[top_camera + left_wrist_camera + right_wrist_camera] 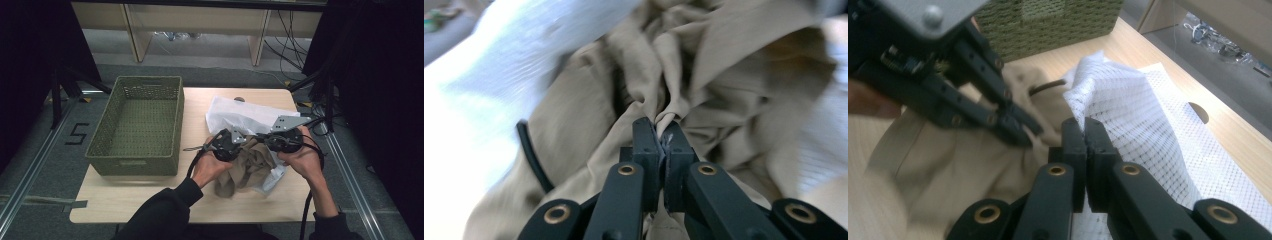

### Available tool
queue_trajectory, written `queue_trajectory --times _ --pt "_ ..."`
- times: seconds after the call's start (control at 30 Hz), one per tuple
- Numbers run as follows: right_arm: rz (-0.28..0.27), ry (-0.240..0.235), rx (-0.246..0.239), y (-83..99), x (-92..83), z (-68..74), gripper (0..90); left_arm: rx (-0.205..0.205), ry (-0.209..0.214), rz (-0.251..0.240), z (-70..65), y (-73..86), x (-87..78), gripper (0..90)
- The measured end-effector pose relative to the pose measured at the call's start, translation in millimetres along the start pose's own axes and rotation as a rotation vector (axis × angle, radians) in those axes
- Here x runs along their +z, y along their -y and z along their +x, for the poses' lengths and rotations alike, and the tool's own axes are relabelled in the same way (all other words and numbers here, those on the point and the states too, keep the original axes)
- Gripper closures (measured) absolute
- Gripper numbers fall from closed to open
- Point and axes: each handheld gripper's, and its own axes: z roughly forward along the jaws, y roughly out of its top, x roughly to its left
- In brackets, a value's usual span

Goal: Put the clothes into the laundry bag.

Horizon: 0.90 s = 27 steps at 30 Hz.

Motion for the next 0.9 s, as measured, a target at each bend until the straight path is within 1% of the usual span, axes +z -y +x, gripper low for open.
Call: queue_trajectory --times 0.03,0.07,0.1,0.13,0.17,0.2,0.23,0.27,0.3,0.33,0.37,0.4,0.43,0.47,0.5,0.53,0.57,0.6,0.63,0.67,0.7,0.73,0.77,0.8,0.83,0.87,0.9 --pt "0.002 -0.006 -0.005 0.7 -0.2 0.3 90.0 -0.012 0.007 -0.001 -2.0 0.6 5.0 87.2" --pt "0.009 -0.005 0.009 2.3 0.4 1.4 90.0 -0.020 0.016 -0.007 -1.6 1.7 8.5 87.0" --pt "0.013 -0.004 0.005 3.7 1.5 1.5 90.0 -0.050 0.031 -0.019 -1.8 3.6 11.4 86.7" --pt "0.019 -0.006 -0.002 5.4 3.3 2.2 90.0 -0.065 0.050 -0.030 -2.5 5.4 12.4 85.8" --pt "0.032 -0.012 0.004 7.3 4.8 4.3 90.0 -0.059 0.048 -0.027 -2.2 6.6 10.6 83.5" --pt "0.036 -0.017 -0.012 9.2 7.2 5.4 90.0 -0.062 0.056 -0.040 -2.7 7.3 7.9 79.6" --pt "0.050 -0.019 0.006 10.3 7.8 7.2 90.0 -0.053 0.069 -0.054 -2.4 8.2 2.3 75.1" --pt "0.053 -0.020 -0.001 11.5 9.4 6.7 90.0 -0.049 0.068 -0.061 -1.6 9.2 -4.5 69.3" --pt "0.052 -0.023 -0.007 12.3 10.3 5.9 90.0 -0.048 0.049 -0.065 1.3 10.4 -12.5 62.1" --pt "0.054 -0.020 0.004 12.8 10.2 6.1 90.0 -0.063 0.027 -0.078 6.5 12.4 -21.7 53.2" --pt "0.051 -0.020 -0.010 12.8 10.3 6.0 90.0 -0.063 0.027 -0.078 6.5 12.4 -21.7 45.6" --pt "0.053 -0.016 -0.013 12.7 9.6 6.1 90.0 -0.104 -0.006 -0.089 18.0 16.5 -34.4 39.3" --pt "0.056 -0.014 -0.001 12.4 8.6 6.4 90.0 -0.114 -0.040 -0.091 25.5 18.7 -39.4 33.0" --pt "0.051 -0.020 -0.006 12.3 9.3 6.2 90.0 -0.120 -0.070 -0.086 32.5 21.1 -41.8 28.8" --pt "0.052 -0.013 -0.002 12.5 9.4 6.7 90.0 -0.137 -0.094 -0.076 37.0 22.7 -41.6 27.8" --pt "0.057 -0.018 -0.004 12.1 9.7 7.2 90.0 -0.168 -0.108 -0.045 43.1 25.4 -37.2 27.3" --pt "0.055 -0.019 -0.010 11.9 10.8 7.1 90.0 -0.152 -0.080 0.010 48.4 27.9 -33.1 26.8" --pt "0.054 -0.020 -0.009 11.7 11.4 7.2 90.0 -0.182 -0.060 0.032 49.8 30.8 -25.0 26.6" --pt "0.054 -0.022 -0.015 11.6 12.0 7.0 90.0 -0.222 -0.047 0.056 49.5 33.9 -15.7 25.4" --pt "0.055 -0.022 -0.016 11.7 12.1 7.0 90.0 -0.228 -0.021 0.086 50.7 36.9 -7.6 23.6" --pt "0.059 -0.020 -0.010 11.8 11.7 7.5 90.0 -0.231 -0.001 0.107 51.6 40.2 0.8 23.4" --pt "0.058 -0.023 -0.008 11.9 11.5 7.2 90.0 -0.242 0.013 0.114 51.1 42.9 8.4 25.8" --pt "0.055 -0.024 -0.007 12.2 11.6 6.4 90.0 -0.223 0.051 0.116 51.0 45.1 13.2 36.0" --pt "0.051 -0.023 -0.009 12.6 12.2 5.4 90.0 -0.200 0.070 0.124 49.5 46.5 15.7 52.3" --pt "0.056 -0.022 -0.007 13.2 12.6 5.4 90.0 -0.188 0.047 0.108 46.1 46.7 16.6 57.3" --pt "0.063 -0.021 0.004 13.9 13.2 6.7 90.0 -0.184 0.057 0.101 44.3 45.7 14.6 65.5" --pt "0.063 -0.020 0.000 14.3 13.9 6.7 90.0 -0.181 0.087 0.081 40.0 43.1 8.6 73.0"
